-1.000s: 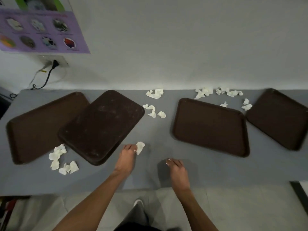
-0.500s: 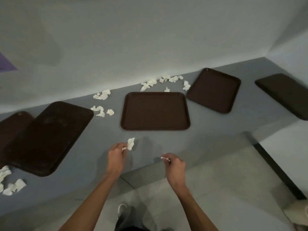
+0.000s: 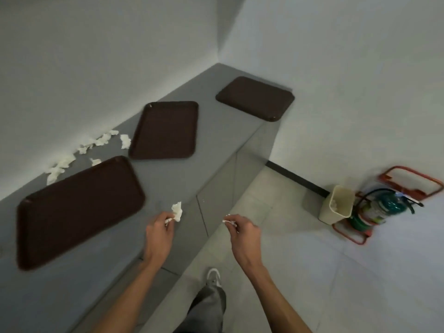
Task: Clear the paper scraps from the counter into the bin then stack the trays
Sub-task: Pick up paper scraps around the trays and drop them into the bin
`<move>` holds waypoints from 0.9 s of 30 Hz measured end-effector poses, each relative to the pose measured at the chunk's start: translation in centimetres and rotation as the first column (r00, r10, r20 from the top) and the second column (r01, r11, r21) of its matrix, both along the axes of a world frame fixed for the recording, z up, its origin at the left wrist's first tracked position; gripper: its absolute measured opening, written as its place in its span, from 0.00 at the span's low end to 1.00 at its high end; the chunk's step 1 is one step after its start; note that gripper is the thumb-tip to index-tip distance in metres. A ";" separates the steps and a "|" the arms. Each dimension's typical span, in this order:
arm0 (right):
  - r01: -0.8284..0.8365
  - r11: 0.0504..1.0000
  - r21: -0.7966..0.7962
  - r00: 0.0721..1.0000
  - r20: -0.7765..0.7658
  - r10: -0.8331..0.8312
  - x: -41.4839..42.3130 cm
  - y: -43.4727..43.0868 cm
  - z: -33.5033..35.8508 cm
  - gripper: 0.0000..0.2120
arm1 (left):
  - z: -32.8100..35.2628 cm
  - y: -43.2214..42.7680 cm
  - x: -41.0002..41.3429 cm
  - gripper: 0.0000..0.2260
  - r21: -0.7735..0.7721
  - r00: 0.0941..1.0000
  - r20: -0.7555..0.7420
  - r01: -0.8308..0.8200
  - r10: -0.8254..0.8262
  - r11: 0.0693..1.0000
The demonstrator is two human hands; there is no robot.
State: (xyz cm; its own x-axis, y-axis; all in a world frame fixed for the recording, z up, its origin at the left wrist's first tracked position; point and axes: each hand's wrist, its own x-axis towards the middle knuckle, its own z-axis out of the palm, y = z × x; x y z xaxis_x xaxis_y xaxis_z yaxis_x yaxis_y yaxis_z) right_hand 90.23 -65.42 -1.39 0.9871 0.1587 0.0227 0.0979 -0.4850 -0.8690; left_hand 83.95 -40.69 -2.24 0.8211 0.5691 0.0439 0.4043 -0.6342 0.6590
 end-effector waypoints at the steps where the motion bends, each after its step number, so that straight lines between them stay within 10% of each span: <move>1: 0.045 0.999 0.000 0.999 -0.003 -0.045 1.1 -1.5 0.1 0.05 | 0.0 -1.6 2.2 0.09 -0.009 0.999 -0.001 0.047 -0.047 0.999; 27: 0.765 0.624 -0.156 0.595 -0.198 -0.779 28.1 -38.2 -2.3 0.07 | -3.0 -43.1 46.4 0.07 -0.025 0.604 -0.087 0.793 -0.792 0.608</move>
State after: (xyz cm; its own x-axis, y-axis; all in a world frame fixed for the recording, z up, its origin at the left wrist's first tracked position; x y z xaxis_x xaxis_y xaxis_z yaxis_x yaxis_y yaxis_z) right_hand 118.32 -103.64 -3.71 0.7143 -0.6711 -0.1987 -0.5261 -0.3277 -0.7847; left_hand 130.32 -83.77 -5.21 0.9509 -0.3066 -0.0417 -0.2111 -0.7412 0.6372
